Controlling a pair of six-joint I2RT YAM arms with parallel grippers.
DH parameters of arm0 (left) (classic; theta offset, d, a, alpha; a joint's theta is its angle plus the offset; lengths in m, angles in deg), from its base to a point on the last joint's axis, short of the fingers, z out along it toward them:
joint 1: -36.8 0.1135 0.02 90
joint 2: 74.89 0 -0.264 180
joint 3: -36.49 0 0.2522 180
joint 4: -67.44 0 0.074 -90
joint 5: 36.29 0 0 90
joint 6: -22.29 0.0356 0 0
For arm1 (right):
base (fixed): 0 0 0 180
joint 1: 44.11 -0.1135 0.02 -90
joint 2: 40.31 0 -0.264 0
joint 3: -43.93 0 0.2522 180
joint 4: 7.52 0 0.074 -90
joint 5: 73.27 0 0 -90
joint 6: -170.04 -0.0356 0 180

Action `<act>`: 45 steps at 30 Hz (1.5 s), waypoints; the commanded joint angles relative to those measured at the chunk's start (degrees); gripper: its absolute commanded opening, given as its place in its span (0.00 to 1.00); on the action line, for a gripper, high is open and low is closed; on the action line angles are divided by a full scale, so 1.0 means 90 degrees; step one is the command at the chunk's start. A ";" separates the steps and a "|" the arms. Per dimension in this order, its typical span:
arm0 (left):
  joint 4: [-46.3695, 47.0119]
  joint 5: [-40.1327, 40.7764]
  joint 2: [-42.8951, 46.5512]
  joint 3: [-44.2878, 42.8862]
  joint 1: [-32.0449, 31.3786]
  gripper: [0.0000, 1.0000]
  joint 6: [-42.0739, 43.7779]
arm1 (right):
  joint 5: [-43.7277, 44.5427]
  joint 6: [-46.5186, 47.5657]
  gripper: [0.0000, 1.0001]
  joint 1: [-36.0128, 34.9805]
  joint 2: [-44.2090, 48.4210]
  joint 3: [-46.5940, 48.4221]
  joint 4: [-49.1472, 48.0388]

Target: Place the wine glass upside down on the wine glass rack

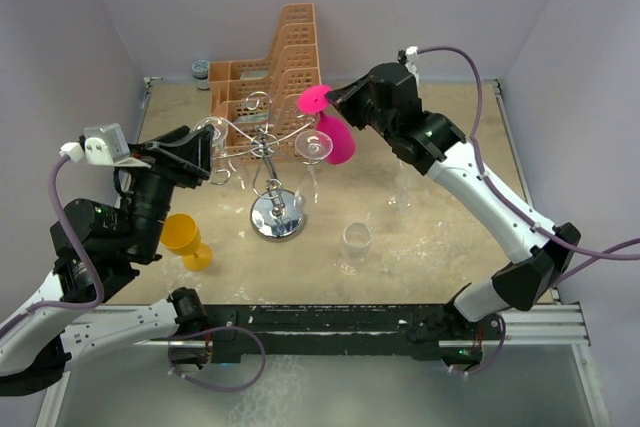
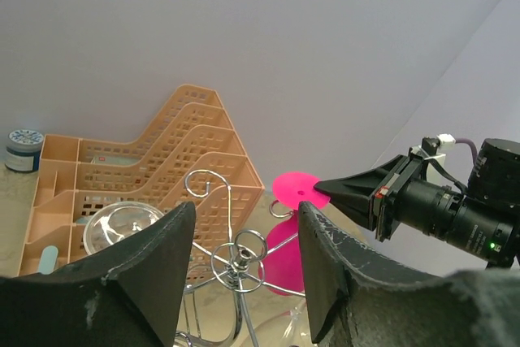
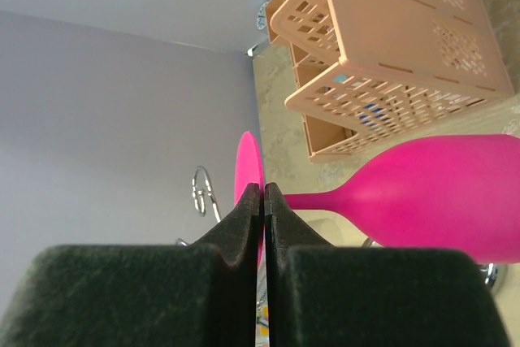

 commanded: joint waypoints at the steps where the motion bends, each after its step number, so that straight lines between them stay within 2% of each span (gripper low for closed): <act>1: -0.0017 0.0053 -0.0034 -0.0020 0.0002 0.50 -0.0079 | -0.0140 -0.0329 0.00 -0.0038 -0.0033 0.0481 0.0016; 33: -0.0055 0.0398 -0.0011 0.0009 0.0001 0.50 -0.0215 | -0.0837 0.0762 0.00 -0.0351 -0.0734 0.1174 -0.0115; 45: -0.0005 0.0525 0.0006 0.0069 -0.0004 0.50 -0.0152 | -0.1108 0.0938 0.00 -0.0368 -0.0459 0.0744 -0.0451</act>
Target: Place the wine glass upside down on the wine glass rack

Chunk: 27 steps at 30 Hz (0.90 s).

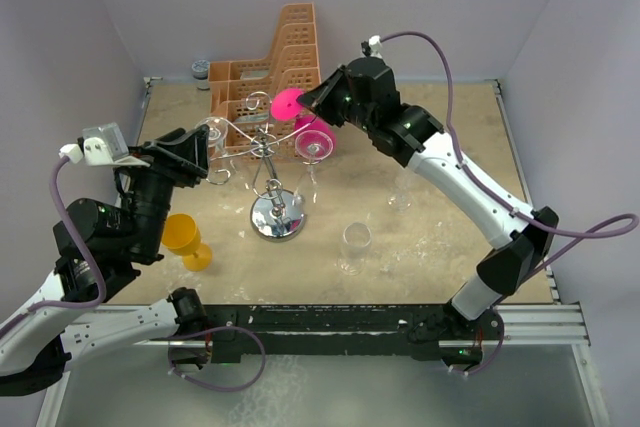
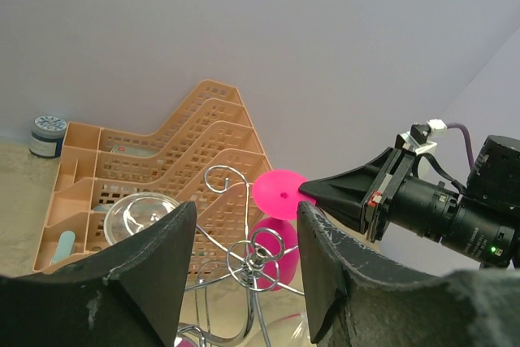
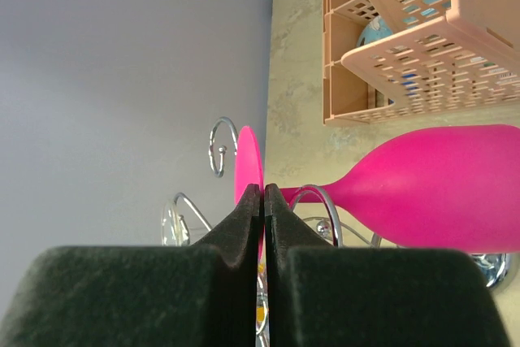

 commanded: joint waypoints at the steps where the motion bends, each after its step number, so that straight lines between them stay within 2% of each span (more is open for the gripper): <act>1: 0.0124 0.0067 0.0004 0.0041 0.0003 0.50 0.0001 | -0.0129 0.0139 0.00 -0.0037 0.0366 -0.0076 -0.0315; 12: 0.0161 0.0064 -0.0053 0.0073 0.0001 0.50 -0.0011 | -0.0414 0.0240 0.00 -0.0035 0.0647 -0.0346 -0.0344; 27: 0.0218 0.0031 -0.0168 0.0051 0.0002 0.50 -0.0043 | 0.0120 0.0008 0.00 -0.0036 0.1089 -0.0780 -0.0294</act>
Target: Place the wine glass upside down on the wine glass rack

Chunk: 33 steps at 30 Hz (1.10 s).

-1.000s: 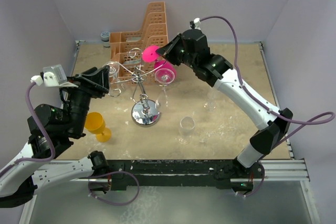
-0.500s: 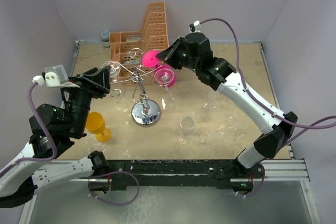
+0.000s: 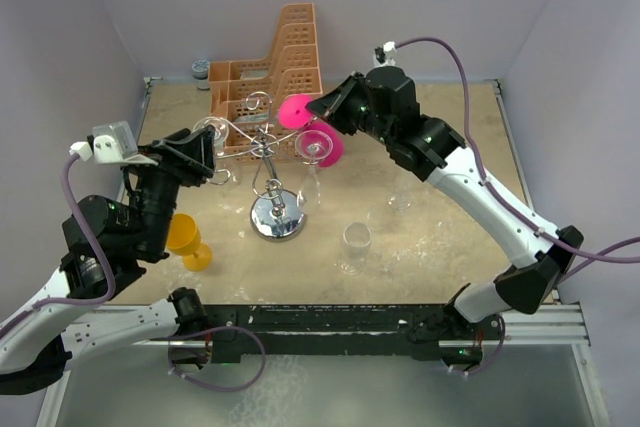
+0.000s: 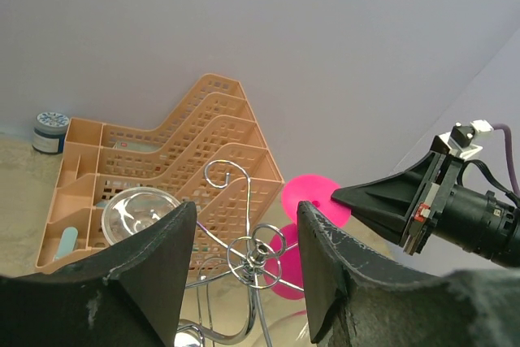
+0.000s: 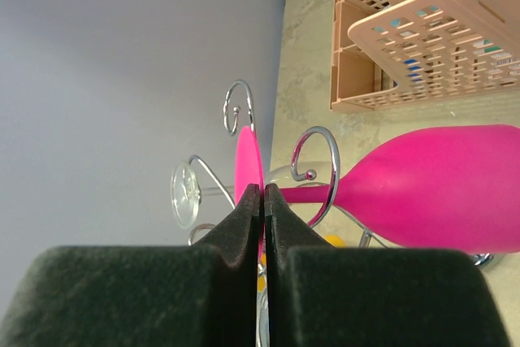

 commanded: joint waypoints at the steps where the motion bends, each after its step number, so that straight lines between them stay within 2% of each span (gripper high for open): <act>1: 0.0207 0.0000 -0.0074 -0.0005 0.0005 0.50 -0.0056 | 0.0306 -0.0090 0.00 -0.0015 0.0280 -0.0145 -0.0293; 19: 0.0226 -0.0062 -0.0062 0.0032 -0.0003 0.51 0.0001 | 0.1256 -0.0204 0.00 -0.0018 0.0488 -0.0288 -0.0235; 33: 0.0140 -0.0066 0.0036 0.0038 0.0004 0.50 0.0014 | 0.1185 0.0226 0.00 -0.0022 -0.0006 0.0148 -0.0362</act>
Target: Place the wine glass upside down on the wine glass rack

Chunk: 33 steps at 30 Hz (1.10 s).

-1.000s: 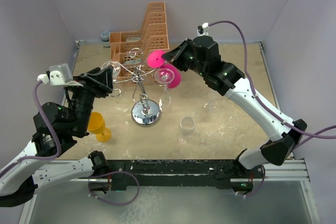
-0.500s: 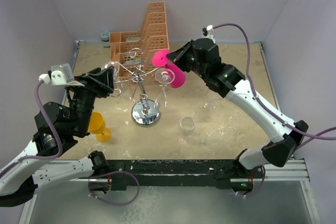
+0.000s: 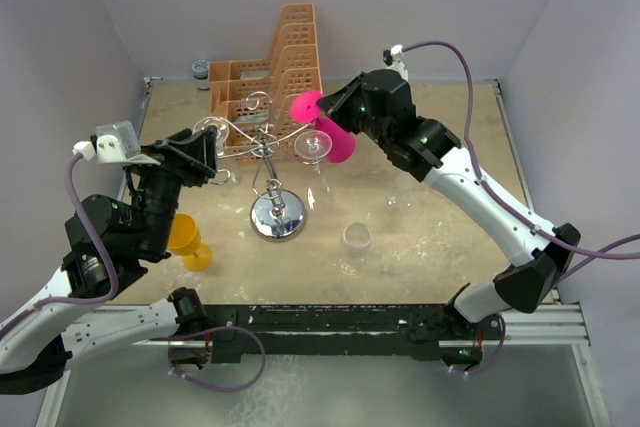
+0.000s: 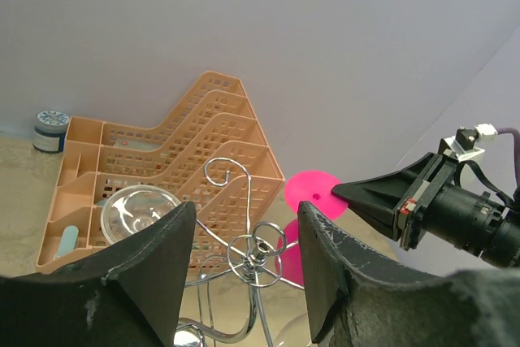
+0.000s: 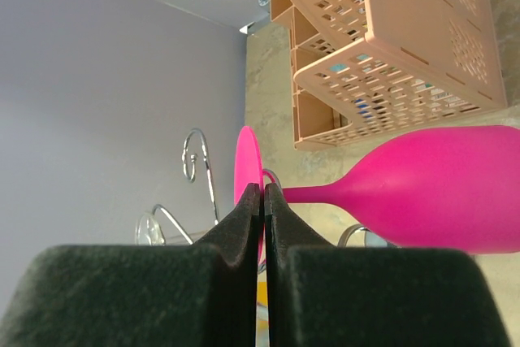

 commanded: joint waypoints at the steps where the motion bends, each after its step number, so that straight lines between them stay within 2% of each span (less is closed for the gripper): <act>1: 0.0134 -0.0106 0.0094 0.0012 -0.0003 0.51 0.0018 | 0.0078 0.0254 0.00 -0.0021 -0.0084 0.0382 -0.0334; 3: 0.0104 -0.0167 0.0090 0.0012 -0.0004 0.51 0.0025 | 0.0028 0.0309 0.00 -0.0023 -0.0102 0.0386 -0.0378; 5: 0.0090 -0.0154 0.0077 0.0018 -0.0003 0.51 0.0035 | -0.0025 0.0349 0.05 -0.0021 -0.0124 0.0409 -0.0386; 8: 0.0104 -0.0112 0.0076 0.0012 -0.0004 0.51 0.0066 | -0.0064 0.0432 0.15 -0.0018 -0.0141 0.0446 -0.0413; 12: 0.0136 -0.0111 0.0070 0.0004 -0.0001 0.51 0.0121 | -0.0041 0.0557 0.34 -0.0023 -0.0049 0.0362 -0.0611; 17: 0.0128 -0.0111 0.0065 -0.0002 0.0001 0.51 0.0141 | 0.0052 0.0709 0.47 -0.0023 0.0086 0.0272 -0.0802; 25: 0.0040 -0.0119 0.0046 -0.0078 -0.0004 0.52 0.0108 | -0.0055 0.1053 0.55 -0.0022 0.0346 0.0112 -0.1036; 30: -0.0042 -0.0126 0.0060 -0.0090 -0.0002 0.52 0.0044 | 0.0449 0.1863 0.54 -0.0023 0.0736 -0.0065 -0.1074; 33: -0.0247 -0.0199 0.0023 -0.0190 -0.0004 0.52 -0.0002 | 0.0957 0.2492 0.54 -0.0018 0.1225 -0.0575 -0.1241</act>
